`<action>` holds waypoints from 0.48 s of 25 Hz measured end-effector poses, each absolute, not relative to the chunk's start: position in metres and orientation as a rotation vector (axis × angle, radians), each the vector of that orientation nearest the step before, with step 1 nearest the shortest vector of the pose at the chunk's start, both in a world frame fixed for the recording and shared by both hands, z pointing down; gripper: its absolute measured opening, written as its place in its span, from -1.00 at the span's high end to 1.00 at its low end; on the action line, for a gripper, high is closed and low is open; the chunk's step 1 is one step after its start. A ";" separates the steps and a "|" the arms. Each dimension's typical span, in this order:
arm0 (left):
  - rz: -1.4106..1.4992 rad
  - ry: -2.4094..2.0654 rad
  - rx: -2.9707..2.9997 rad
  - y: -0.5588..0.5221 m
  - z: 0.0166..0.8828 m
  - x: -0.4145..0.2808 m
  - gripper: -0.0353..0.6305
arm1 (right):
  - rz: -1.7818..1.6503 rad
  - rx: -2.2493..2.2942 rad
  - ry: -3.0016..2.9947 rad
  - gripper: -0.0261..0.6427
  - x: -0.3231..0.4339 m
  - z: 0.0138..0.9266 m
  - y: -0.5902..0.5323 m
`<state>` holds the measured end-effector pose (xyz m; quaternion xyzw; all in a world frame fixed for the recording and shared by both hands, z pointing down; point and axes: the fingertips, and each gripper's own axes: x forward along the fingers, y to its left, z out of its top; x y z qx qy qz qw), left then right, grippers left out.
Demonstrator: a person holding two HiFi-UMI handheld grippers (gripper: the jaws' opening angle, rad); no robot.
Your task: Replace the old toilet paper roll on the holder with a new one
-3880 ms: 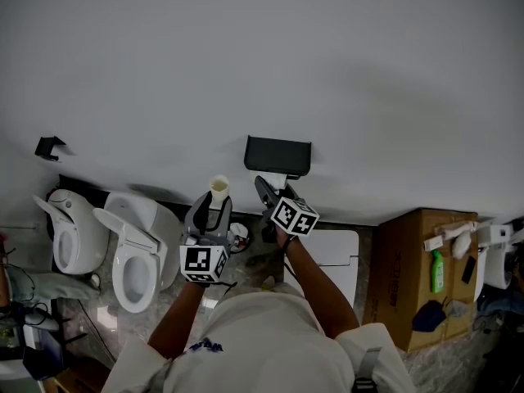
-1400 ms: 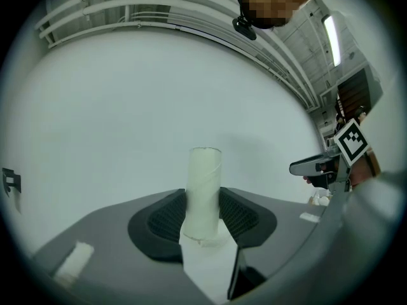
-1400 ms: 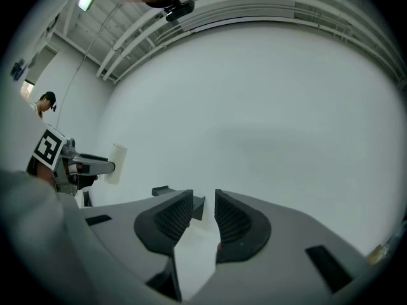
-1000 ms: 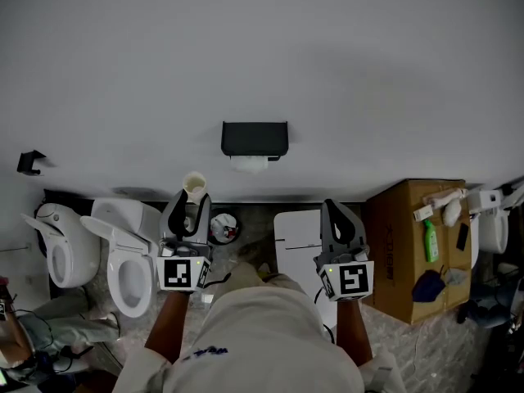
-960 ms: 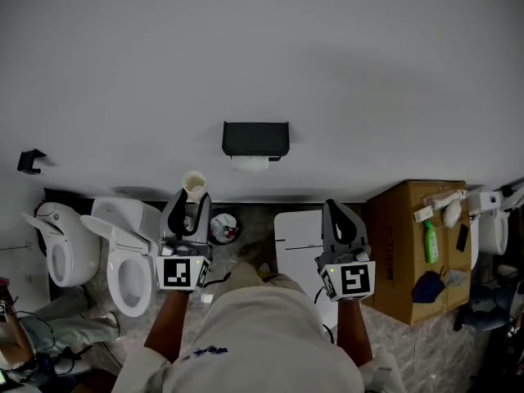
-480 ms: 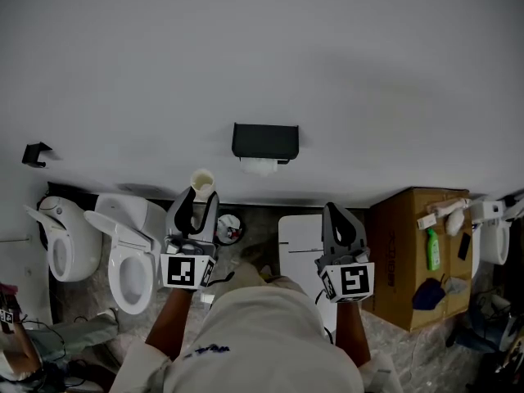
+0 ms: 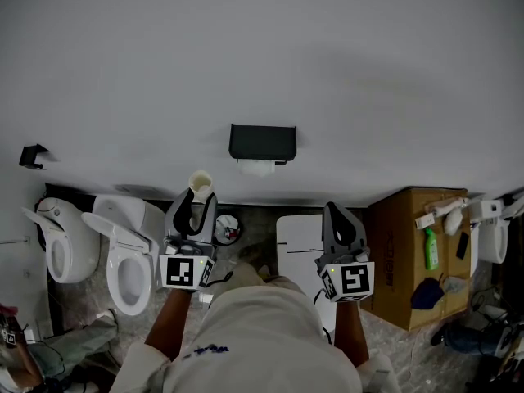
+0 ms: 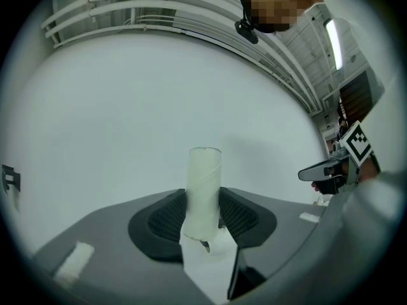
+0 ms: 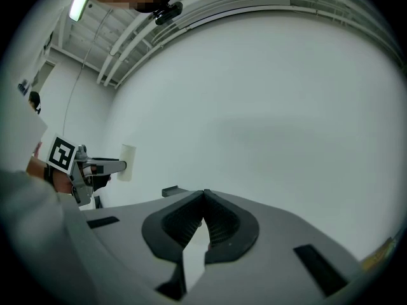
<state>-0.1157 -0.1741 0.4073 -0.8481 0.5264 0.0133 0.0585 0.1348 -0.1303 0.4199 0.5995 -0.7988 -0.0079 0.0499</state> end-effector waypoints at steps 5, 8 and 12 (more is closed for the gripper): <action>0.039 1.601 -2.567 -0.175 0.408 -0.119 0.38 | -0.024 1.815 -2.438 0.91 0.131 0.420 -0.134; 0.034 1.607 -2.569 -0.176 0.409 -0.120 0.38 | -0.029 1.808 -2.441 0.91 0.130 0.420 -0.135; 0.036 1.608 -2.571 -0.176 0.411 -0.120 0.38 | -0.025 1.805 -2.442 0.92 0.128 0.421 -0.137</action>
